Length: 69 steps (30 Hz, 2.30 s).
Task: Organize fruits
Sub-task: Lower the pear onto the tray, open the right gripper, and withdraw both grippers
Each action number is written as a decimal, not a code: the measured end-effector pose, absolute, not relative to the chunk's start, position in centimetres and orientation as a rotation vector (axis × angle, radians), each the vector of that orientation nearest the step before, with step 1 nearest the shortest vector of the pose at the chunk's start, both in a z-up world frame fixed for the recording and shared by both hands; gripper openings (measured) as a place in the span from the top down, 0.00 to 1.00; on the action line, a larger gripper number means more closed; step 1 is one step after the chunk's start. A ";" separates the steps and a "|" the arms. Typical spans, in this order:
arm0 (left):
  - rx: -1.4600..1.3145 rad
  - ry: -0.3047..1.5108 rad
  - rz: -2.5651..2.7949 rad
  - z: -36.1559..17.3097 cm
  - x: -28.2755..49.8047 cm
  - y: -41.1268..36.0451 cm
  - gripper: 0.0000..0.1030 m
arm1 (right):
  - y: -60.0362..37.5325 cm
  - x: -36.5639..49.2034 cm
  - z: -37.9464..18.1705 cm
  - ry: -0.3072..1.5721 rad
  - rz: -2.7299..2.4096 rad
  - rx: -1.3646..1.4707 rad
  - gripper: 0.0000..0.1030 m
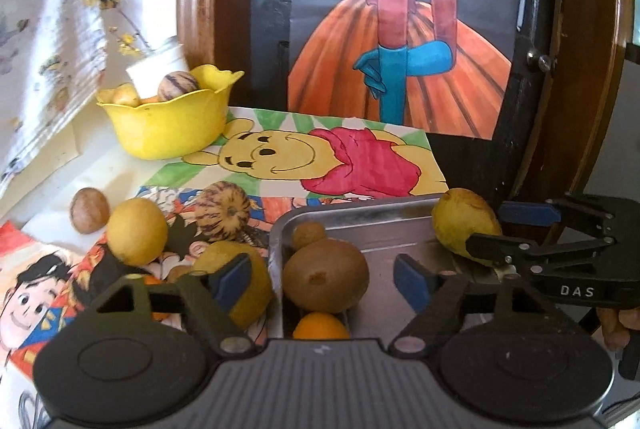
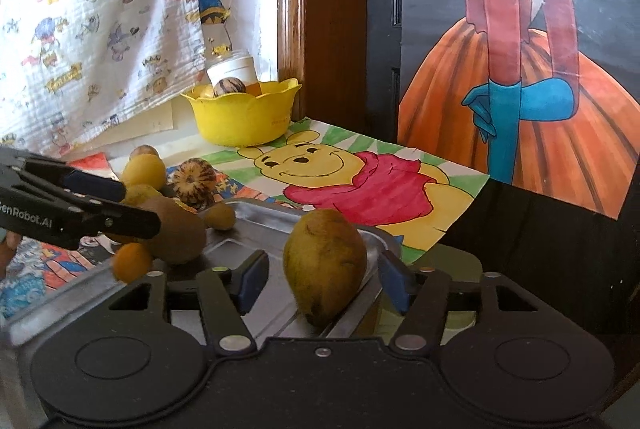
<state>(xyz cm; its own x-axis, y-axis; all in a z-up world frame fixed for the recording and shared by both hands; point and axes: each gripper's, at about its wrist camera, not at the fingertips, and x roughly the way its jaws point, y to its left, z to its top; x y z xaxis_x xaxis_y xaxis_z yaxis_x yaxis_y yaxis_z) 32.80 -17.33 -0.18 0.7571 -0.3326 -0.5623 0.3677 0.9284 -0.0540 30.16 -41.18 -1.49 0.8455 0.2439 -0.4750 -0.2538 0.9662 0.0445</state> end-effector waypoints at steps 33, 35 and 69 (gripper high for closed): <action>-0.047 0.578 -0.153 3.2 13.2 -8.1 0.00 | -33.7 9.2 4.8 0.447 0.287 0.023 0.01; -0.045 0.578 -0.149 3.2 12.5 -7.7 0.00 | -33.3 8.1 4.8 0.450 0.290 0.029 0.01; -0.063 0.700 -0.015 -0.6 9.7 0.5 0.00 | -25.0 6.4 2.1 0.599 0.472 -0.035 0.01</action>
<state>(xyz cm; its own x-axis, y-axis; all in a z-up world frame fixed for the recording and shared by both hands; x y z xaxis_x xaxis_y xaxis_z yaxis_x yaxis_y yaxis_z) 9.66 0.54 -0.55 0.7649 -0.0348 -0.6432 -0.0077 0.9980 -0.0631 6.40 -24.98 2.12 0.7231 0.4177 -0.5502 -0.4379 0.8932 0.1026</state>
